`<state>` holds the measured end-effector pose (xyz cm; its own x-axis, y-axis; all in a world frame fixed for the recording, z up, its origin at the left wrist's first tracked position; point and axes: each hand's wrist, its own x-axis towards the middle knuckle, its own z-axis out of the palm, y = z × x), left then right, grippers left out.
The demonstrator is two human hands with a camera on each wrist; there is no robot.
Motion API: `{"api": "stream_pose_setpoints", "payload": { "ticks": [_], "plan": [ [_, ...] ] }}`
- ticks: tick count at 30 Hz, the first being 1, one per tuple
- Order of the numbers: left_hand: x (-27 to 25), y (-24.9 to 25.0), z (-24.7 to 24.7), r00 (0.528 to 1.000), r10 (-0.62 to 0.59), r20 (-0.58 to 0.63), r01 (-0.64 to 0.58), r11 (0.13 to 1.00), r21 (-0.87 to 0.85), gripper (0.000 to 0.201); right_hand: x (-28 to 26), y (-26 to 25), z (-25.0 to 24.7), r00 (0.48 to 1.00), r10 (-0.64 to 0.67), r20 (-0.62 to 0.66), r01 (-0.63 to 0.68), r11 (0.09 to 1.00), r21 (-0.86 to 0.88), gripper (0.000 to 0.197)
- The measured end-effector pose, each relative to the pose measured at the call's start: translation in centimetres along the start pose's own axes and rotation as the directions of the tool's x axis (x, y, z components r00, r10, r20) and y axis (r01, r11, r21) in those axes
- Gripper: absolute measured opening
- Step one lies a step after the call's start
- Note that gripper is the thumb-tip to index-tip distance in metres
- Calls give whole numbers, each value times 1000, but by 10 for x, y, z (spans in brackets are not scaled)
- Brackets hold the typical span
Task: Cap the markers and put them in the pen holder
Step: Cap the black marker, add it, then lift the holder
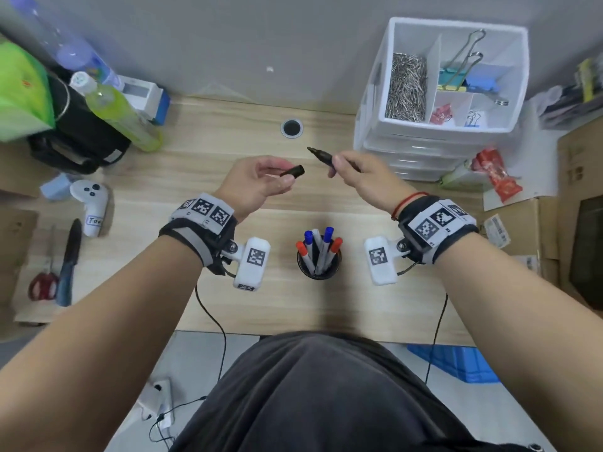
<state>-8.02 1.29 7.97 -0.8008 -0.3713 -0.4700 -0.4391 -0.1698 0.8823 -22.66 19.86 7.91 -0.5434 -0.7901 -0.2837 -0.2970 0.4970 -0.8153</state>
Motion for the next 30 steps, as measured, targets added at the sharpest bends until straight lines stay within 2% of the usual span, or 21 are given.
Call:
{"api": "stream_pose_setpoints", "payload": {
  "ticks": [3,7,10,17,21,26,27,30],
  "plan": [
    [-11,8,-10,997,71,-32,-69,997,43,21,-8,-8,-5,998,-58,1,57,982,-182,30],
    [-20,16,-13,993,116,-32,-113,991,69,21,-10,-15,-1,995,-99,-2,93,939,-330,32],
    [-26,22,-13,990,135,-47,-130,987,97,23,-10,-19,1,992,-128,-14,114,920,-376,31],
    [-32,27,-10,980,194,-44,-173,943,284,21,-14,-29,6,988,-154,-1,138,887,-441,31],
    [-33,33,-2,960,270,-70,-224,896,383,23,-14,-38,11,991,-128,35,131,900,-417,34],
    [-40,41,13,951,307,22,-297,897,329,41,-11,-54,22,997,25,72,3,930,-367,80],
    [-40,41,14,953,300,35,-296,907,298,44,-12,-56,23,996,63,67,-37,939,-341,82],
    [-34,28,14,977,210,34,-211,936,281,54,-14,-49,25,986,161,-36,-164,972,-166,57]
  ]
}}
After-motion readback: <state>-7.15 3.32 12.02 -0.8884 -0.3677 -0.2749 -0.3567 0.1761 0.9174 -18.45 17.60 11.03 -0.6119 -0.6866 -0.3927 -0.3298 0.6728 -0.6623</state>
